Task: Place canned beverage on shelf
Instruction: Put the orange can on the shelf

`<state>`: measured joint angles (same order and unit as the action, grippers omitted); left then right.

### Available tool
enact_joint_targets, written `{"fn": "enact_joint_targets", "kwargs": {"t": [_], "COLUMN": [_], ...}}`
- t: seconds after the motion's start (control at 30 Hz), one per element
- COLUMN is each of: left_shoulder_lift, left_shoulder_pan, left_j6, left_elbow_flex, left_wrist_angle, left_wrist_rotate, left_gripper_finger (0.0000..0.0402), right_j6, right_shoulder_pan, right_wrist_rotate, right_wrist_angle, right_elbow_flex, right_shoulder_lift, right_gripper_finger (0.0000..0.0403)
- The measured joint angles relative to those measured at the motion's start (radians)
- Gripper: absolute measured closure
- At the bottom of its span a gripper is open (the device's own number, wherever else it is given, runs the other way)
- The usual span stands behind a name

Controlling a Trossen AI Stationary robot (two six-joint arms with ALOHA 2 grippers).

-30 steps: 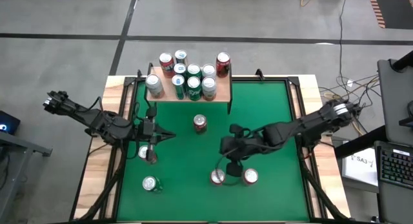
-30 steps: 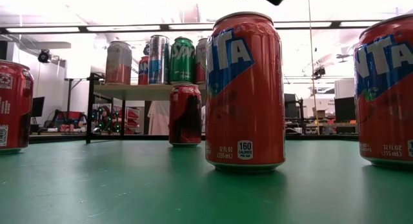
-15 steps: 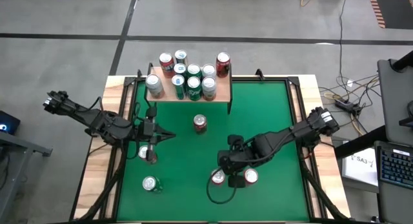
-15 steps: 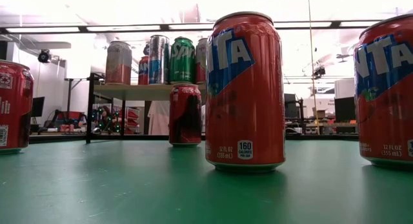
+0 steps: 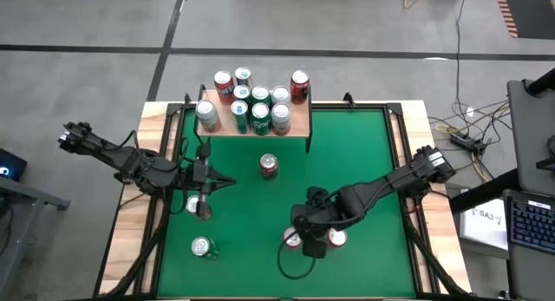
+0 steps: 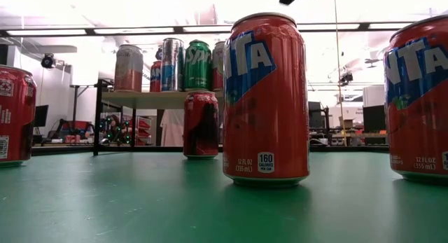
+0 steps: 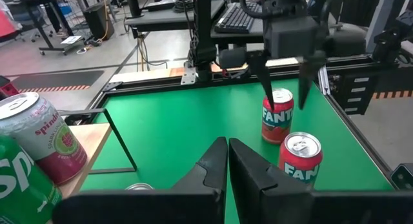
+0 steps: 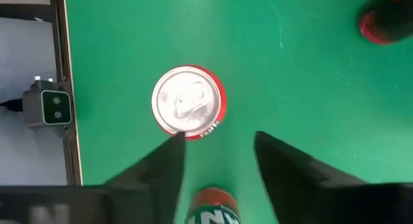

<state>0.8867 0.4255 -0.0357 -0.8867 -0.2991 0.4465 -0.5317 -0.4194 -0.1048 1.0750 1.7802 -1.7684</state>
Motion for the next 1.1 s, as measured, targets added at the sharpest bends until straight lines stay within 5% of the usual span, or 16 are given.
{"fn": "enact_joint_targets", "kwargs": {"t": [0.33, 1.1], "left_shoulder_lift": [0.000, -0.001], "left_shoulder_pan": [0.000, 0.000], "left_j6": [0.000, 0.003], "left_elbow_flex": [0.000, 0.000], "left_wrist_angle": [-0.001, 0.005], "left_wrist_rotate": [0.000, 0.000], "left_gripper_finger": [0.0402, 0.0402], "right_j6": [0.034, 0.082], "right_shoulder_pan": [-0.002, 0.002], "right_wrist_rotate": [0.074, 0.080], "right_wrist_angle": [-0.041, -0.125], "right_elbow_flex": [-0.001, -0.011], "right_shoulder_lift": [-0.082, -0.210], "right_gripper_finger": [0.0046, 0.0037]}}
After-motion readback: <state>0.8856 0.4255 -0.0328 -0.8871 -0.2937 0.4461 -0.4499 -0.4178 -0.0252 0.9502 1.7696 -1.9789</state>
